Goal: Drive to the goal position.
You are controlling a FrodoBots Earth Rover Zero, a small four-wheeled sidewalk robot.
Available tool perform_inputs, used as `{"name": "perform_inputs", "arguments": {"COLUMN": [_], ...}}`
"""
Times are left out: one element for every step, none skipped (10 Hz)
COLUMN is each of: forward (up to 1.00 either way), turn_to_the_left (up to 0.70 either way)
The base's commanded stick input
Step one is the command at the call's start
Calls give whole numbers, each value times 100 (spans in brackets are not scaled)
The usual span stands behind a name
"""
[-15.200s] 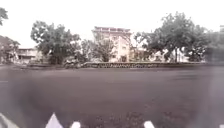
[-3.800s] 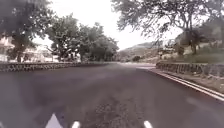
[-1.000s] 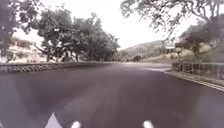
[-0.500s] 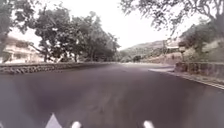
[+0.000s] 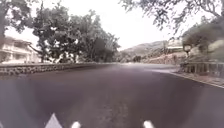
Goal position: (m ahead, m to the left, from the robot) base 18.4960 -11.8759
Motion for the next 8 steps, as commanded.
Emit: {"name": "perform_inputs", "arguments": {"forward": [100,100,100,100,100,100,100,100], "turn_to_the_left": [0,0,0,0,0,0,0,0]}}
